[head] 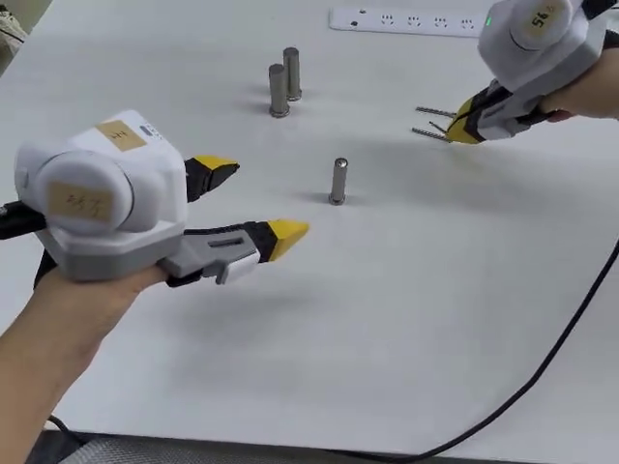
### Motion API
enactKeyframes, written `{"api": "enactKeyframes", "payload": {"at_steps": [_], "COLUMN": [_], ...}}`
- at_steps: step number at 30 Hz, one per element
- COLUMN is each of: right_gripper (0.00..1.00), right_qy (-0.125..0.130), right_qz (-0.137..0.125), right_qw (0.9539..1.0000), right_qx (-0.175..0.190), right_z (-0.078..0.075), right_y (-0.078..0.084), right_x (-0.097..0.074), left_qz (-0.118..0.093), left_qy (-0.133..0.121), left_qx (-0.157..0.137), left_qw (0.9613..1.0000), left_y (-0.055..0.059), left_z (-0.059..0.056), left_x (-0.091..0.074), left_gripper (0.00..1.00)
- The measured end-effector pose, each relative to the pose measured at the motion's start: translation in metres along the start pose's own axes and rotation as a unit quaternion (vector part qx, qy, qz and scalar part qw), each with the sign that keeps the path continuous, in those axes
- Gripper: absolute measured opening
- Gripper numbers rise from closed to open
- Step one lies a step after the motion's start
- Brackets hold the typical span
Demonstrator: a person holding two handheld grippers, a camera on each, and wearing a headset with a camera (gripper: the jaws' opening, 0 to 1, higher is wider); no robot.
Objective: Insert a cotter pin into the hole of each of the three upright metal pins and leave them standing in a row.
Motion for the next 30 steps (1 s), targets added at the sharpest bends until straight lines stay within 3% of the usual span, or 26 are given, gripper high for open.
{"api": "enactKeyframes", "payload": {"at_steps": [7,15,30], "right_gripper": [0.00,0.00,0.00], "right_qy": [-0.008,-0.019,-0.047], "right_qz": [-0.014,-0.037,-0.075], "right_qw": [0.9999,0.9989,0.9949], "right_qx": [-0.005,-0.023,-0.047], "right_z": [0.020,0.045,0.097], "right_y": [-0.005,-0.016,-0.042], "right_x": [-0.011,-0.020,-0.046], "left_qz": [-0.002,0.013,-0.002], "left_qy": [0.016,0.038,0.069], "left_qx": [-0.004,-0.001,-0.029], "left_qw": [0.9999,0.9992,0.9972], "left_y": [-0.003,0.002,0.002], "left_z": [-0.008,-0.019,-0.038], "left_x": [0.007,0.016,0.031], "left_gripper": [0.52,0.45,0.31]}}
Point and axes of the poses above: the centre of the closed fingertips' face, and the gripper's own axes: x roughly forward along the fingers, z roughly to its left, y roughly out of its underside, the point moved 2 cm from there along -x, roughly backward along the fingers, and after that the axes turned 14 degrees about y, right-handed, at the moved point
